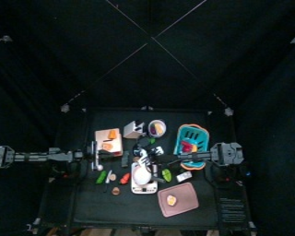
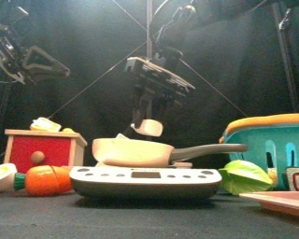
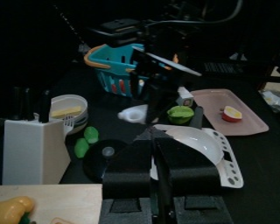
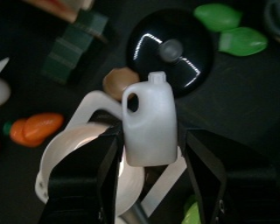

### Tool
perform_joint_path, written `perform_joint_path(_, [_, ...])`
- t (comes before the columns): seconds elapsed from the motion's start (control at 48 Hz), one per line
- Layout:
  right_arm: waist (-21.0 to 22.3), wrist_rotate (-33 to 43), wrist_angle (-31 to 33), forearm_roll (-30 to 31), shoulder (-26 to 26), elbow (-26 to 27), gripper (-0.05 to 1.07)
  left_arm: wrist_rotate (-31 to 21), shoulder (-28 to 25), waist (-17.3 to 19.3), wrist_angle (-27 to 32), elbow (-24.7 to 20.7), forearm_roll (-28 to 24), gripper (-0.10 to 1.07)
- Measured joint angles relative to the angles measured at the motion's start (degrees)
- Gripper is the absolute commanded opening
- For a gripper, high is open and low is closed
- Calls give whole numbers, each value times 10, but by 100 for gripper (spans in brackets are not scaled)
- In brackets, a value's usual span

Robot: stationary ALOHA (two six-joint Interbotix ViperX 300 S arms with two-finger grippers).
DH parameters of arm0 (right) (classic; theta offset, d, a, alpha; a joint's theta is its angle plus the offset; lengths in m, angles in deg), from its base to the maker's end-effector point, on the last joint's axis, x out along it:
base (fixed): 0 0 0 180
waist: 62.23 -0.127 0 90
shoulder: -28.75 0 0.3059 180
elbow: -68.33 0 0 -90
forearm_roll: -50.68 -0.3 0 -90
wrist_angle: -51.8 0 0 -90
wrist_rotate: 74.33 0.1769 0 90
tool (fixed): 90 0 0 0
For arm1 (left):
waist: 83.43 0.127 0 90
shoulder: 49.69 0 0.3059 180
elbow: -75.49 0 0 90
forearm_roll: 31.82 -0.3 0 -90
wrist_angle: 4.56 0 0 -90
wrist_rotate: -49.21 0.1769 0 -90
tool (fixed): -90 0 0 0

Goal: Place detergent in pan

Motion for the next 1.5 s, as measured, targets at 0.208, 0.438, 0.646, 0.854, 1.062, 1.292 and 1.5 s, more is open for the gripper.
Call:
perform_joint_path(0.208, [-40,-49,-30,-20,0,6,52,1,0,-1,0,0,-1,36])
perform_joint_path(0.438, [-40,-109,-44,-81,9,11,52,1,0,0,0,0,0,36])
perform_joint_path(0.646, [-43,-146,-43,-122,34,12,52,2,0,1,0,0,0,36])
perform_joint_path(0.854, [-44,-148,-43,-123,46,12,54,2,-1,2,0,0,0,36])
perform_joint_path(1.062, [-44,-148,-43,-104,46,12,64,0,0,1,0,0,0,36])
perform_joint_path(1.292, [-45,-147,-44,-104,48,12,72,0,0,1,0,1,4,36])
perform_joint_path(1.5, [-44,-147,-43,-104,48,12,78,1,0,1,0,2,4,36])
